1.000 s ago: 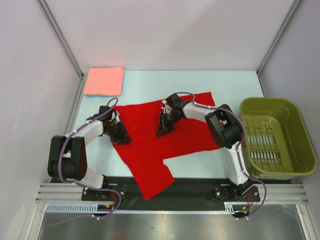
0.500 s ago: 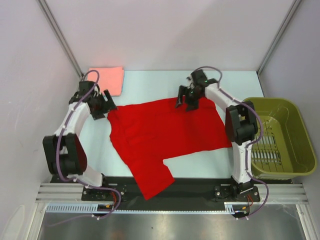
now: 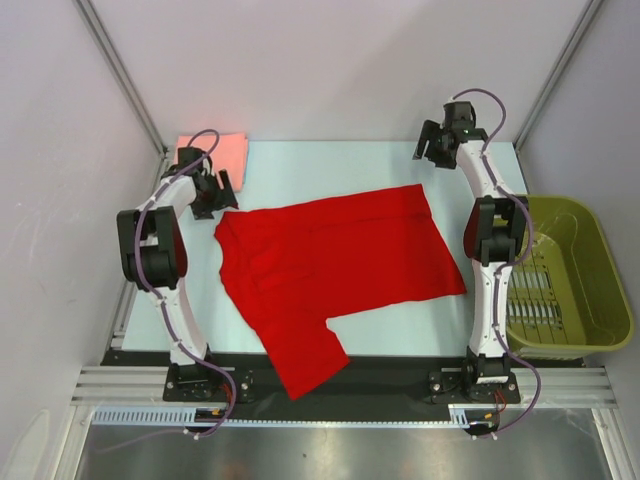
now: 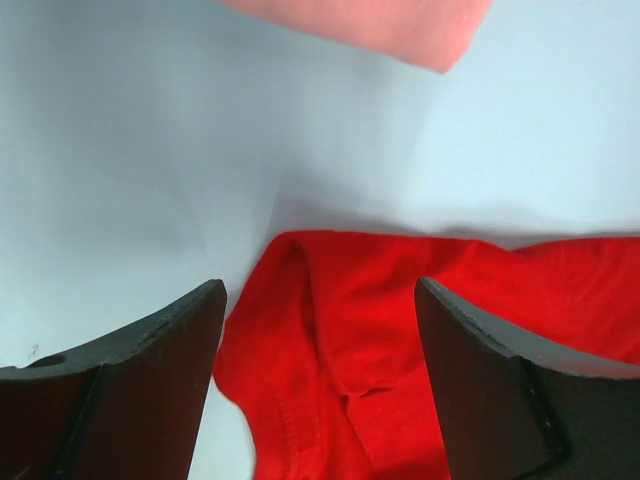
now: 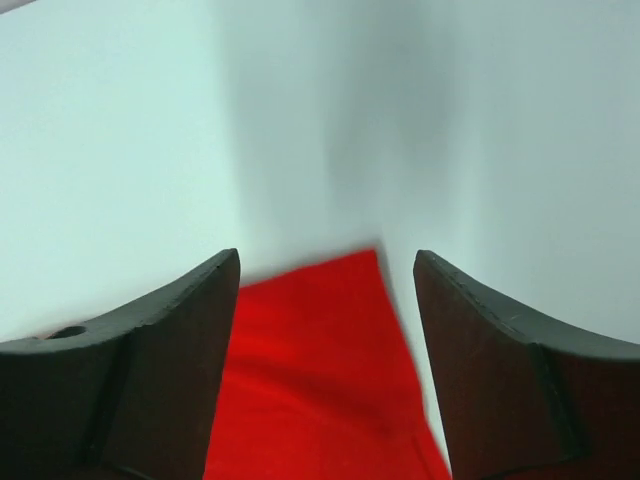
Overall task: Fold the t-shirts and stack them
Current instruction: Fold the tshirt
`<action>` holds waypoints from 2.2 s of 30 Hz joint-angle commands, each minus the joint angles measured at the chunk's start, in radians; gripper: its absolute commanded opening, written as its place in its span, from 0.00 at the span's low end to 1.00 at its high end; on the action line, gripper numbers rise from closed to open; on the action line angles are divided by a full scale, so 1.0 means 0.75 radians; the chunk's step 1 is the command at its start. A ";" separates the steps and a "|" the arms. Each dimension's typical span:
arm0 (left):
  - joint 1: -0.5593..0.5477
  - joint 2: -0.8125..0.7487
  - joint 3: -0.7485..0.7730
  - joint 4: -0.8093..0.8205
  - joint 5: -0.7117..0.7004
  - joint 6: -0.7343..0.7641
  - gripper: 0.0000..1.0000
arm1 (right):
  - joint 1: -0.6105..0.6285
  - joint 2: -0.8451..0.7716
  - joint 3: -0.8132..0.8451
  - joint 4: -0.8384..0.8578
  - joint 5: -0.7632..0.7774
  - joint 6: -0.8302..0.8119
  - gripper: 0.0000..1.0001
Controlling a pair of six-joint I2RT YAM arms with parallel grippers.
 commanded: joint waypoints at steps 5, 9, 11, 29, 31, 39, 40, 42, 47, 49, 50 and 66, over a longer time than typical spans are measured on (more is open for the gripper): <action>0.004 0.062 0.057 0.069 0.131 0.026 0.81 | -0.001 0.112 0.029 0.027 -0.030 -0.099 0.68; 0.008 0.084 0.028 0.075 0.147 0.030 0.73 | -0.004 0.108 -0.040 0.039 -0.063 -0.136 0.65; 0.004 0.090 0.022 0.075 0.147 0.026 0.70 | -0.010 0.114 -0.053 0.049 -0.078 -0.142 0.64; 0.004 0.076 0.030 0.000 0.090 0.024 0.43 | -0.034 0.094 -0.169 0.053 -0.210 -0.179 0.59; 0.006 0.076 0.036 0.000 0.090 0.022 0.40 | -0.034 0.104 -0.167 0.066 -0.237 -0.171 0.57; 0.006 0.076 0.055 0.022 0.086 0.016 0.28 | -0.030 0.122 -0.169 0.111 -0.198 -0.124 0.41; 0.006 0.076 0.057 0.022 0.084 0.016 0.27 | -0.028 0.127 -0.169 0.125 -0.200 -0.107 0.39; 0.004 0.082 0.063 0.026 0.080 0.016 0.20 | -0.026 0.133 -0.171 0.145 -0.182 -0.091 0.26; 0.006 0.113 0.102 0.042 0.063 0.008 0.00 | -0.026 0.131 -0.200 0.205 -0.090 -0.011 0.00; 0.006 0.119 0.122 0.071 0.039 -0.003 0.00 | -0.030 0.098 -0.255 0.272 -0.005 0.013 0.00; 0.006 0.117 0.126 0.085 0.025 -0.007 0.00 | -0.032 0.084 -0.280 0.301 0.034 0.050 0.00; 0.010 0.305 0.414 0.102 -0.121 -0.039 0.00 | -0.083 0.235 0.005 0.245 0.123 0.146 0.00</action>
